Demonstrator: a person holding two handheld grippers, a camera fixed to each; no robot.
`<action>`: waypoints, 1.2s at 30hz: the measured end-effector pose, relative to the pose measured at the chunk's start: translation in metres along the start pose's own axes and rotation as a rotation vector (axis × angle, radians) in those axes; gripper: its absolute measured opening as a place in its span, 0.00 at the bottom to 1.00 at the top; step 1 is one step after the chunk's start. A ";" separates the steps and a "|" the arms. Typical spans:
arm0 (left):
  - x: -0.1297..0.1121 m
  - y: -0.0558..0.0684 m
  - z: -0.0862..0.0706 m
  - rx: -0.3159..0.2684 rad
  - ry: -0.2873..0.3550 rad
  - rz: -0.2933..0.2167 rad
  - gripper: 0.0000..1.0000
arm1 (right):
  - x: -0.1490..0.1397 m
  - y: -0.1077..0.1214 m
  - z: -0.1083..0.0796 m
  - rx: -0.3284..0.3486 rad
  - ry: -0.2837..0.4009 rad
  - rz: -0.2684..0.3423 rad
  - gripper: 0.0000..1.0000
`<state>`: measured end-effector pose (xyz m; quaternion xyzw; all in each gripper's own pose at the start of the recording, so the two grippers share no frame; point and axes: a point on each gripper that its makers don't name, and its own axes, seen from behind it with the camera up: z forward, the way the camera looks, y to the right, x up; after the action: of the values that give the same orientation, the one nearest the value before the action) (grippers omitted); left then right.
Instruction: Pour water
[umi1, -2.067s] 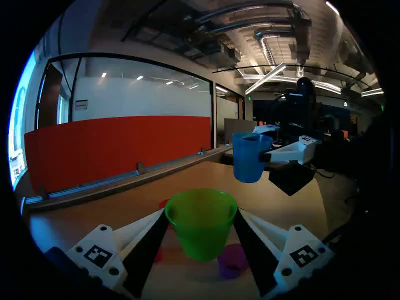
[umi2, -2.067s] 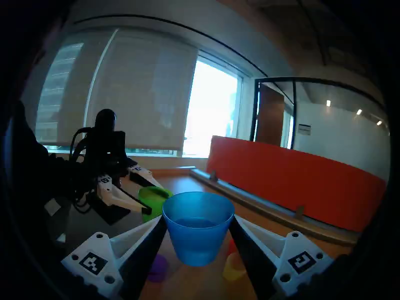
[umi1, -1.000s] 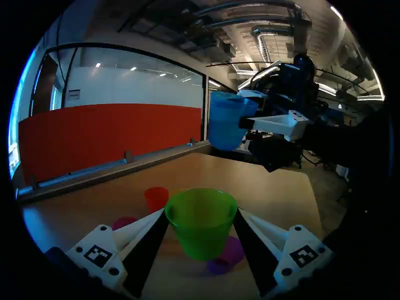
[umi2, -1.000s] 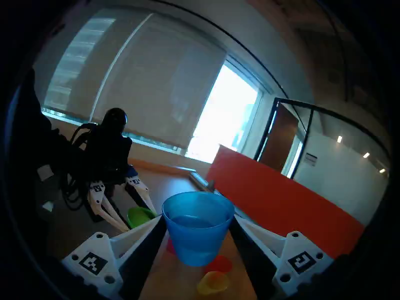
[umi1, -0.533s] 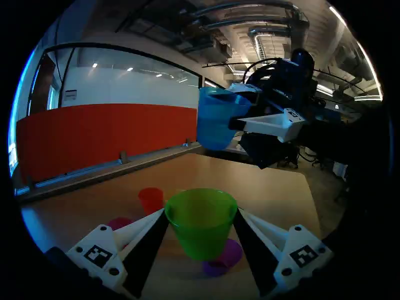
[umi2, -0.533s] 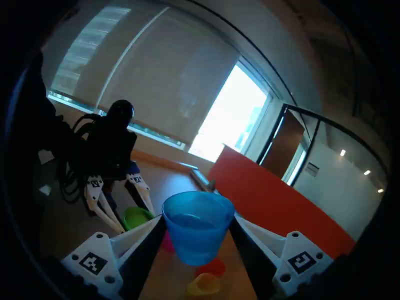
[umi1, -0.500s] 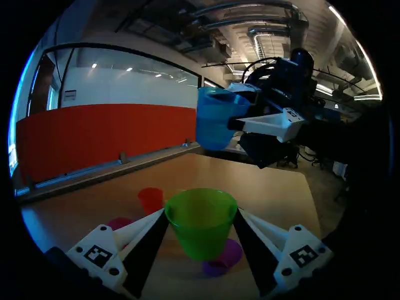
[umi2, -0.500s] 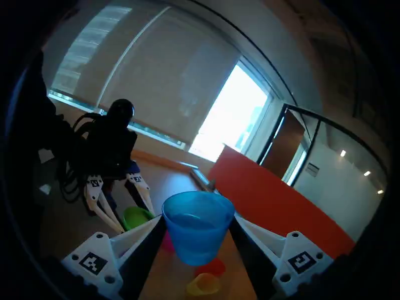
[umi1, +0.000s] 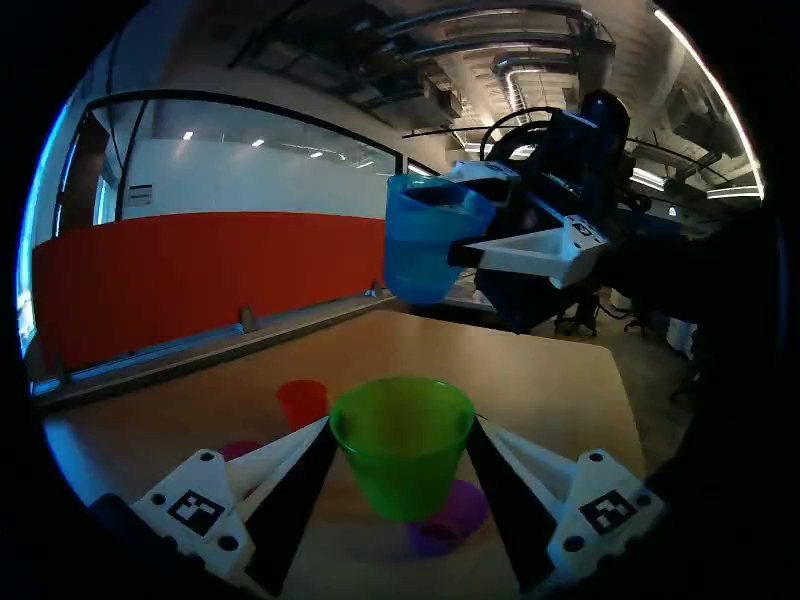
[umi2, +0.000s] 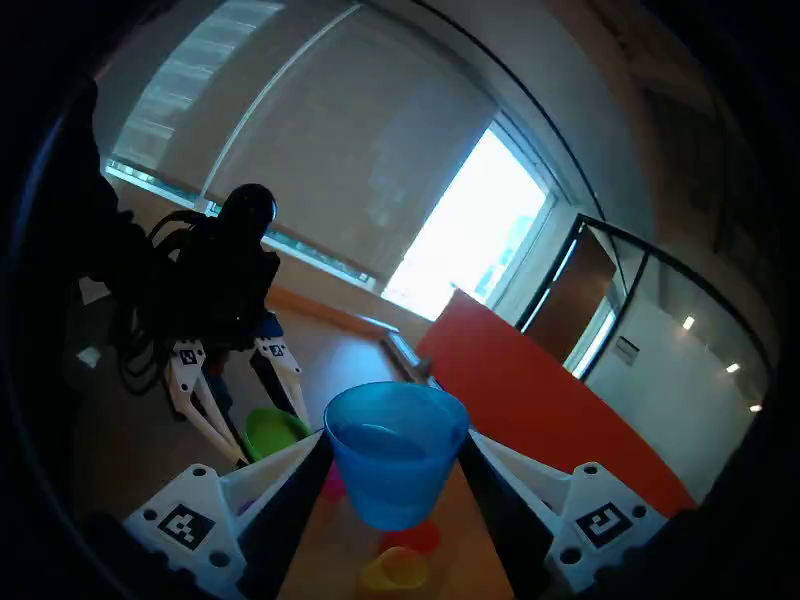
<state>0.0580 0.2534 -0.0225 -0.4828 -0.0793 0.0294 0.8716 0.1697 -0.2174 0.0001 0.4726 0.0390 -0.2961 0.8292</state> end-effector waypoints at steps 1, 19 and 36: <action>0.000 0.000 0.000 -0.001 0.000 0.002 0.87 | 0.000 0.000 0.000 0.000 -0.001 -0.004 0.89; -0.002 0.004 0.006 -0.010 -0.005 0.021 0.87 | -0.003 0.000 0.013 0.015 -0.024 -0.068 0.89; -0.002 0.010 0.011 -0.020 -0.008 0.033 0.88 | -0.005 0.007 0.018 0.007 -0.044 -0.140 0.89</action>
<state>0.0548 0.2675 -0.0259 -0.4928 -0.0751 0.0451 0.8657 0.1651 -0.2268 0.0169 0.4648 0.0530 -0.3639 0.8054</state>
